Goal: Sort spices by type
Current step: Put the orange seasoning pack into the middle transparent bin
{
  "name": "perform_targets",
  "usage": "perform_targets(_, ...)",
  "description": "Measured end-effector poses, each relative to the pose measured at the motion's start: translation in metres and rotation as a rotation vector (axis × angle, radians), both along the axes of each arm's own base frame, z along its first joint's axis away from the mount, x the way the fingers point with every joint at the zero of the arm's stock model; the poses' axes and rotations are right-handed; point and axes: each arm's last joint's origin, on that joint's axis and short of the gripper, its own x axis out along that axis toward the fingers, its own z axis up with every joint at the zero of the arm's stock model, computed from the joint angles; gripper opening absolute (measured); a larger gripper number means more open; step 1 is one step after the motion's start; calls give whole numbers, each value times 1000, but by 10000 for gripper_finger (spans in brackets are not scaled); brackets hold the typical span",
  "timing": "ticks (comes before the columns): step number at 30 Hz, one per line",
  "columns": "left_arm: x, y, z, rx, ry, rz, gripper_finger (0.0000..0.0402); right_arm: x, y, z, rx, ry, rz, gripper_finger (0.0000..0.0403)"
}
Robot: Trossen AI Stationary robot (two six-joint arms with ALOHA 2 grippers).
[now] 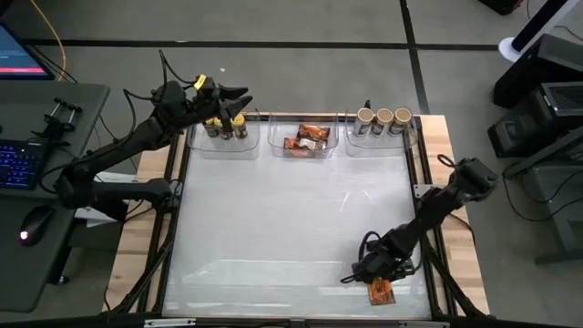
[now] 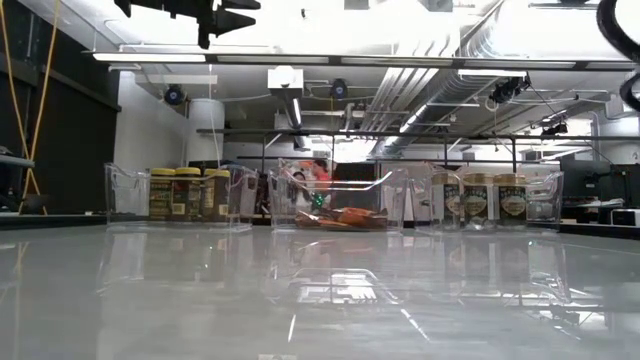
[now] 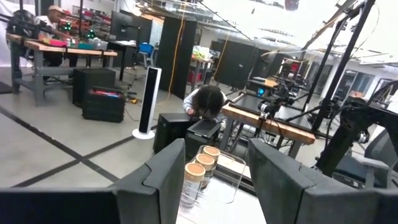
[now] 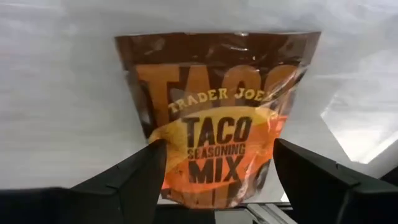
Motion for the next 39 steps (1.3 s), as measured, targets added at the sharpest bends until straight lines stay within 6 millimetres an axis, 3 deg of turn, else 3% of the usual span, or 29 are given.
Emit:
perform_targets(13, 0, 0, 0, 0, 1, -1, 161, 3, 2, -13, -5, 36, 34, 274)
perform_targets(17, 0, 0, 0, 3, -4, -1, 161, 3, 2, -13, -12, 21, 48, 207)
perform_targets(24, 0, 0, 1, 4, -4, -2, 161, 3, -1, -9, -15, -14, 77, 30)
perform_targets(26, 0, 0, 1, 4, -4, -1, 161, 3, -6, -3, -32, -65, 109, 21)
perform_targets(30, 0, 0, 1, 5, -6, -2, 161, 2, -28, 27, -62, -173, 124, 47)
perform_targets(33, 0, 0, 1, -3, -10, -4, 161, 0, -56, 54, -156, -304, 135, 45)
perform_targets(39, 1, -2, 1, -76, -39, -82, 161, 20, -150, 106, -530, -743, 17, 16)
